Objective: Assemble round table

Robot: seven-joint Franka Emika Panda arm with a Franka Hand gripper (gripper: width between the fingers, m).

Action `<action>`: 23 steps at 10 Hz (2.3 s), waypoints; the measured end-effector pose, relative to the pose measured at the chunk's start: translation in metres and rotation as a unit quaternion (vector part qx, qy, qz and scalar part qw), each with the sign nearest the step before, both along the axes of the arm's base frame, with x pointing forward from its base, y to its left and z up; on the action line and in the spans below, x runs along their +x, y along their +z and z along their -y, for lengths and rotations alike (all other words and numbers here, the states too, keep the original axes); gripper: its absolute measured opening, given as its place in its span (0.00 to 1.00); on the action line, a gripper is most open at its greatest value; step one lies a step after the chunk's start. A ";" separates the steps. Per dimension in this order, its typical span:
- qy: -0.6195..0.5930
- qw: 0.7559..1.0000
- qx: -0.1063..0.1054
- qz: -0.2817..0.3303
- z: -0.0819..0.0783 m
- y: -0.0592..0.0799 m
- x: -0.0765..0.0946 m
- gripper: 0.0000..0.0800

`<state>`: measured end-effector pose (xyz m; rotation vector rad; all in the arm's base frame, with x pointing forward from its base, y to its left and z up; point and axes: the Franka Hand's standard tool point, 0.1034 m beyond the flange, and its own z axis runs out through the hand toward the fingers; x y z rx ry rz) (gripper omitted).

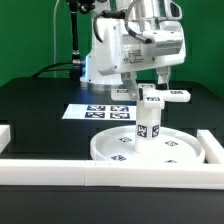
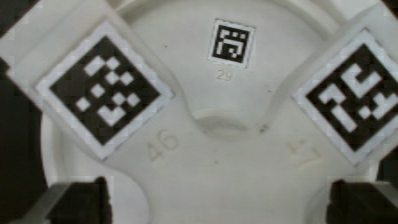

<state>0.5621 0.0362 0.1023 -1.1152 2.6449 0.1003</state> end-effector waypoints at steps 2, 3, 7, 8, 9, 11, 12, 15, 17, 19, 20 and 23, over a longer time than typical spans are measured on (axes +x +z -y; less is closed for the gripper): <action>0.044 0.999 0.000 0.014 0.004 0.015 0.004 0.81; 0.054 0.998 0.000 0.024 0.005 0.024 0.007 0.81; 0.084 0.996 -0.004 0.035 0.003 0.030 0.009 0.81; 0.154 0.987 -0.020 0.041 0.001 0.030 0.008 0.81; 0.229 0.972 -0.034 0.040 -0.003 0.029 0.007 0.81; 0.371 0.925 -0.061 0.056 -0.007 0.029 0.007 0.81; 0.421 0.903 -0.065 0.061 -0.009 0.029 0.008 0.81; 0.498 0.860 -0.083 0.077 -0.008 0.029 0.008 0.81; 0.557 0.820 -0.096 0.089 -0.008 0.028 0.008 0.81; 0.689 0.707 -0.133 0.091 -0.009 0.026 0.007 0.81; 0.730 0.663 -0.138 0.090 -0.012 0.028 0.008 0.81; 0.801 0.573 -0.145 0.092 -0.015 0.031 0.010 0.81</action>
Offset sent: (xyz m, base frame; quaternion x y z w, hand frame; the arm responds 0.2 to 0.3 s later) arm 0.0035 0.0013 0.0278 -0.0081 -0.0457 -0.0152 0.9988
